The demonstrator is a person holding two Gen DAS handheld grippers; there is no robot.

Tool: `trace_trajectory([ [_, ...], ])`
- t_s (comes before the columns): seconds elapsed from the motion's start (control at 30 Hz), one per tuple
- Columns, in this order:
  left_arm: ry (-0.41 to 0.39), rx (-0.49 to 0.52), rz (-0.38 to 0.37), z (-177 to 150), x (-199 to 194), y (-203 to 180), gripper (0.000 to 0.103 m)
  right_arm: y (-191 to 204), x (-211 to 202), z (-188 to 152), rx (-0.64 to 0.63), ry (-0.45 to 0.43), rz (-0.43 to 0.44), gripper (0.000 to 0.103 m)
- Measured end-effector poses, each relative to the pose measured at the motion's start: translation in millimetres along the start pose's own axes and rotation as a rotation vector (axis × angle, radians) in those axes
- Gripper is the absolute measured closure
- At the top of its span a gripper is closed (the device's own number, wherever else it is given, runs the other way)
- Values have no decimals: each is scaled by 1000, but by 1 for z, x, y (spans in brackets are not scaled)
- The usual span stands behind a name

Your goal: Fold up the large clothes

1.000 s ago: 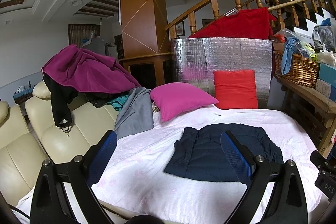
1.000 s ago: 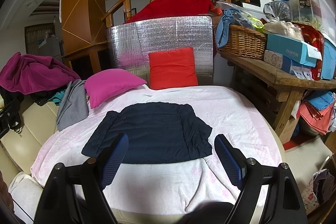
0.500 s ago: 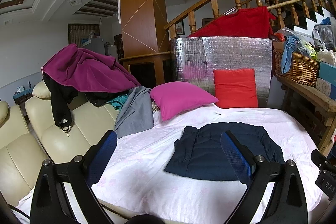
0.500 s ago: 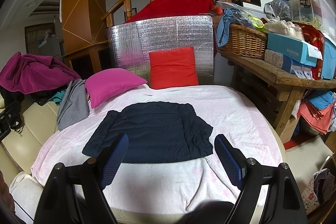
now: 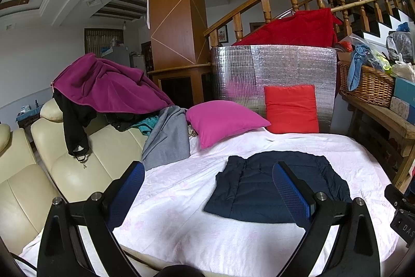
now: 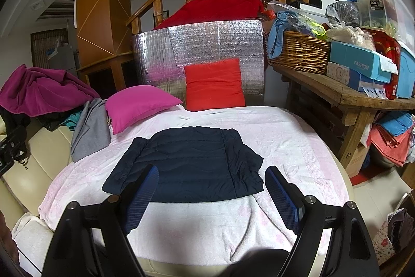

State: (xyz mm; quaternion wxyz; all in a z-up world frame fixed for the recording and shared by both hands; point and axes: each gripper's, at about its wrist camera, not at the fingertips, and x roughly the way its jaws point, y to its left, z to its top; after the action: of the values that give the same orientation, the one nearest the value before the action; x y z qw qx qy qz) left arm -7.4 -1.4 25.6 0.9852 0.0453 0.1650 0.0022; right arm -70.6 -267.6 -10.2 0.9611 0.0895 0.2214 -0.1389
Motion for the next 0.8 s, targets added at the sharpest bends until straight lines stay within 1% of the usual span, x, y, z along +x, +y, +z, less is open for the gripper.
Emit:
trace_trajectory([
  [0.8,4,4,3,-4,0,0,4,0,0,2,4,2,4,16],
])
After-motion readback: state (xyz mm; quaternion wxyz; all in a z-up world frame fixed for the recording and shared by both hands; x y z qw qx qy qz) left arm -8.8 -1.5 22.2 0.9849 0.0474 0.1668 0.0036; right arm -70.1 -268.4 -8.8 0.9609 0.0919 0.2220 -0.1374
